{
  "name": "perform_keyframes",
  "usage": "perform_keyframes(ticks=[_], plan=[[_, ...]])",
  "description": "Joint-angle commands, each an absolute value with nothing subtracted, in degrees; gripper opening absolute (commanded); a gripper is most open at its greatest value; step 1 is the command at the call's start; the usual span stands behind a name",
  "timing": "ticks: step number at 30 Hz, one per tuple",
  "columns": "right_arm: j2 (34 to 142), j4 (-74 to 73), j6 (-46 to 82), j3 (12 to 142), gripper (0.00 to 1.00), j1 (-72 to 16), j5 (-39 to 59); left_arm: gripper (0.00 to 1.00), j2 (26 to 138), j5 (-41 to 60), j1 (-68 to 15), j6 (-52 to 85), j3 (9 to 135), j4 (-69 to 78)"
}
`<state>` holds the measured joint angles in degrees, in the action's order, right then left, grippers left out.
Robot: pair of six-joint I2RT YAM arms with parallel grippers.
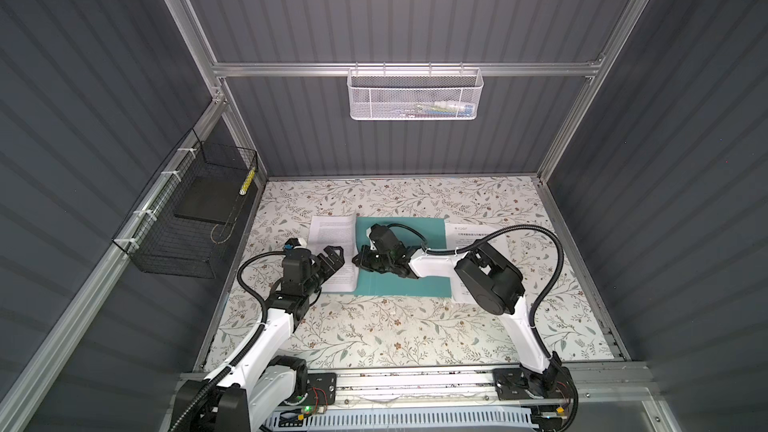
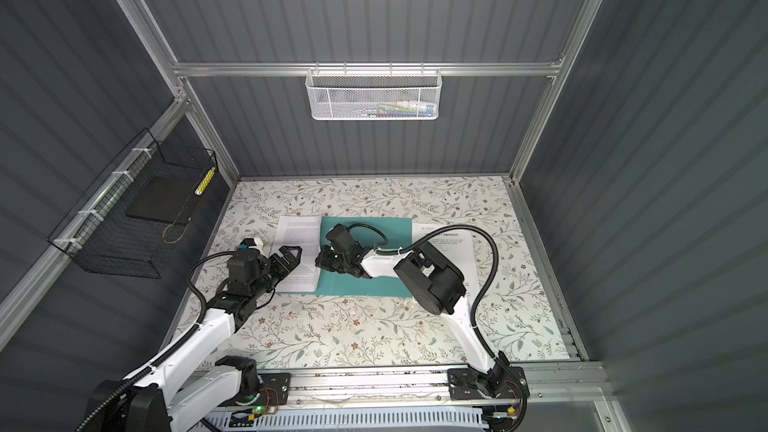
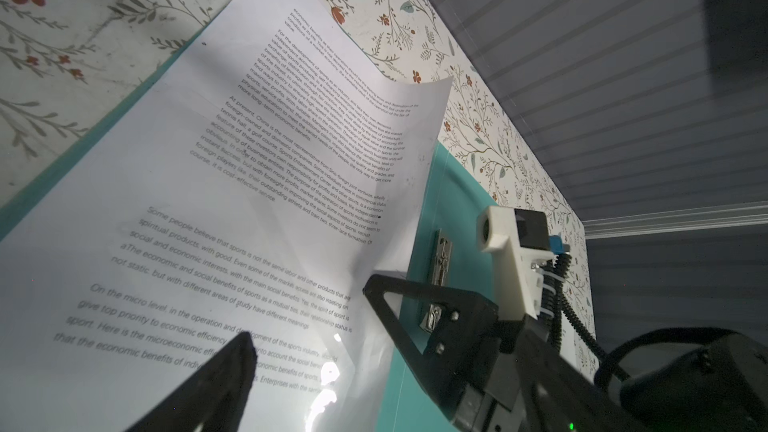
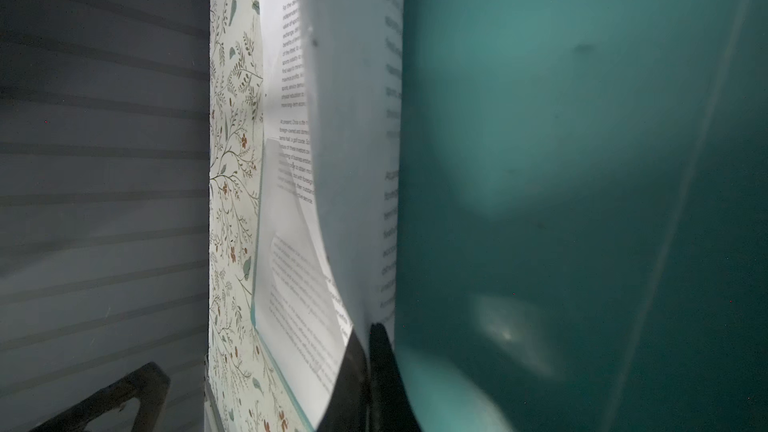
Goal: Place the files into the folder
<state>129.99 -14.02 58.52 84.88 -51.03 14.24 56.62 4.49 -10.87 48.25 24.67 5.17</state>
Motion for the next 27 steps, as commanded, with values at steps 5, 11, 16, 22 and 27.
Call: perform_keyframes(ticks=[5,11,16,22,27], plan=[[131.85,-11.51,58.10,86.68,0.00,-51.80,15.03,0.98,56.34,4.32,-10.46,47.50,23.83,4.69],[131.31,-10.69,57.93,86.31,0.00,-52.34,14.63,0.98,55.72,4.14,-10.46,47.46,23.68,4.40],[131.80,-10.11,57.83,87.01,0.00,-52.47,14.66,0.98,55.90,4.13,-10.48,47.45,23.56,4.72],[132.49,-9.93,58.54,87.47,0.00,-52.60,14.87,0.98,55.42,3.82,-10.46,47.39,23.38,4.36],[131.84,-9.81,58.24,87.24,0.14,-52.54,14.67,0.98,55.46,3.43,-10.46,47.29,23.46,4.12]])
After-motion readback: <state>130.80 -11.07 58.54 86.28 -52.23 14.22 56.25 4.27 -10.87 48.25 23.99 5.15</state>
